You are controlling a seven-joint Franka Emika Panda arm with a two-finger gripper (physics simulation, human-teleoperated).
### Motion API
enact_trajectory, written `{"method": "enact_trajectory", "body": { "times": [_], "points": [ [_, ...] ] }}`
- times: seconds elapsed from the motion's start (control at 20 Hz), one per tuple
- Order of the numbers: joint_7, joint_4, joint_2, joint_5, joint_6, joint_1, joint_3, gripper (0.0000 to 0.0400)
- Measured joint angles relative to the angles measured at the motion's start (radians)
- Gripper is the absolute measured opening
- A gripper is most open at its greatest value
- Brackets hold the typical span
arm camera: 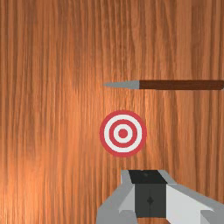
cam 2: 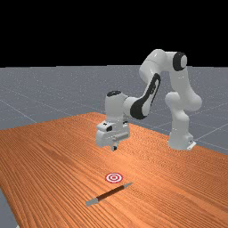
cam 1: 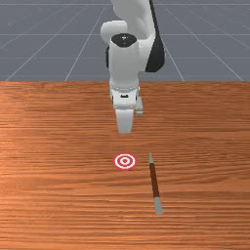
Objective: Pick up the pen and put it to the marker
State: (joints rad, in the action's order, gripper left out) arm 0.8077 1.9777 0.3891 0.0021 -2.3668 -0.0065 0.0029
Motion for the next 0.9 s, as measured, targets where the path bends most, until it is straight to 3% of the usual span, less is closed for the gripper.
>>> {"method": "enact_trajectory", "body": {
  "times": [0.1, 0.15, 0.2, 0.25, 0.3, 0.35, 0.4, 0.45, 0.6, 0.65, 0.75, 0.8, 0.9],
  "points": [
    [-0.013, -0.023, 0.016, 0.001, 0.047, 0.002, -0.002, 0.0],
    [0.037, 0.052, -0.018, 0.055, -0.027, -0.021, 0.019, 0.0],
    [-0.009, 0.068, -0.034, 0.005, 0.007, 0.0, -0.001, 0.0],
    [-0.009, 0.118, -0.067, 0.005, -0.003, 0.0, -0.001, 0.0],
    [-0.08, 0.202, -0.117, -0.072, -0.072, 0.025, -0.024, 0.0],
    [-0.068, 0.26, -0.156, -0.059, -0.093, 0.018, -0.018, 0.0],
    [-0.106, 0.318, -0.196, -0.1, -0.107, 0.026, -0.023, 0.0],
    [-0.065, 0.383, -0.239, -0.01, -0.133, 0.008, -0.008, 0.0],
    [-0.134, 0.527, -0.345, -0.011, -0.17, 0.008, -0.008, 0.0],
    [0.057, 0.546, -0.361, 0.099, -0.165, 0.002, -0.006, 0.0],
    [0.009, 0.535, -0.352, 0.056, -0.169, 0.006, -0.001, 0.0],
    [0.033, 0.495, -0.323, 0.004, -0.16, 0.006, 0.001, 0.0],
    [0.179, 0.335, -0.212, -0.007, -0.11, -0.01, 0.018, 0.0]
  ]
}}
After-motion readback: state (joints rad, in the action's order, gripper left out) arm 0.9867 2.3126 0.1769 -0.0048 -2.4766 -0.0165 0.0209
